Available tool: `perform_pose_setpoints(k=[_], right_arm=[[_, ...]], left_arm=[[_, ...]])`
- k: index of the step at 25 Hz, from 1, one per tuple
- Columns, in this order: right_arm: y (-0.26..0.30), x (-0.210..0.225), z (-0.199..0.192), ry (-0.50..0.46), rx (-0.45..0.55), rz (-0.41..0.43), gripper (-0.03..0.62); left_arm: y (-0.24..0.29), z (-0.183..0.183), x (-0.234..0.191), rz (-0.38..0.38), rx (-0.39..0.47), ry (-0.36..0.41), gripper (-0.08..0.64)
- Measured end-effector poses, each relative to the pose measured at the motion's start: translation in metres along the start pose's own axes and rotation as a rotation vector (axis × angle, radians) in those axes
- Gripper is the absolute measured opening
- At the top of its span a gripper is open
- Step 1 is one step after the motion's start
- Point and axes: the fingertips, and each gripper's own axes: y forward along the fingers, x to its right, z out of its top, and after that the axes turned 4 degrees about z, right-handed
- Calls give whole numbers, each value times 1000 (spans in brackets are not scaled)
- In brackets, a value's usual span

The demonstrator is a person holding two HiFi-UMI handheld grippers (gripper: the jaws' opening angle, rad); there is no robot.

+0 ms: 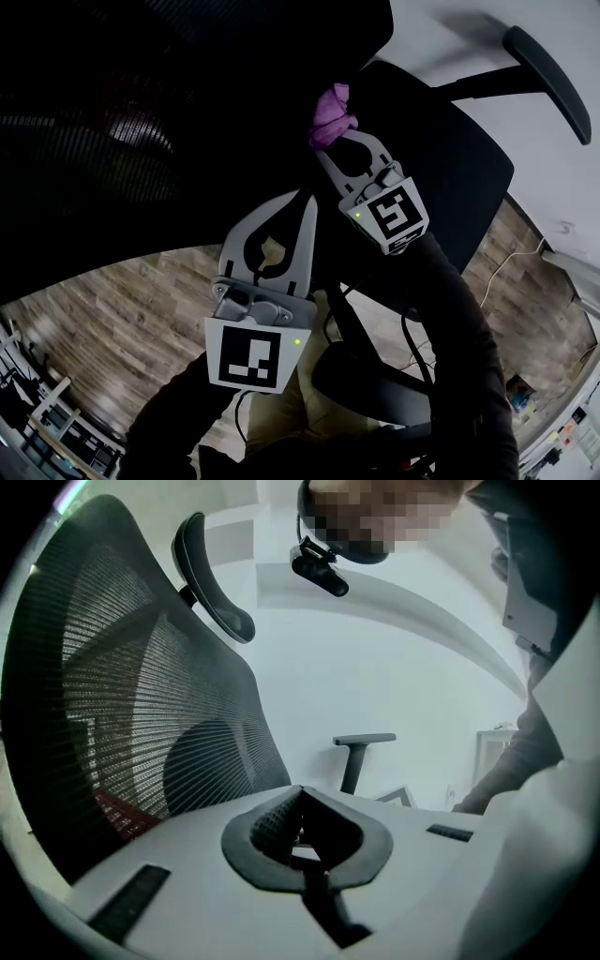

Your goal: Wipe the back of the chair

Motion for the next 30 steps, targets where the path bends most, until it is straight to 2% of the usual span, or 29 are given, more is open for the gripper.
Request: perform_pose_setpoints(k=[10, 21, 26, 30], right_arm=[[-3, -51, -1, -24, -26, 94, 44], [-16, -98, -7, -18, -50, 207, 44], [-21, -117, -9, -17, -50, 259, 44], [-22, -131, -9, -22, -54, 300, 44]], left_arm=[[-28, 0, -8, 36, -4, -1, 9], [-56, 7, -9, 86, 30, 25, 9], [-65, 16, -9, 84, 85, 96, 9], [-74, 15, -12, 97, 84, 100, 9]])
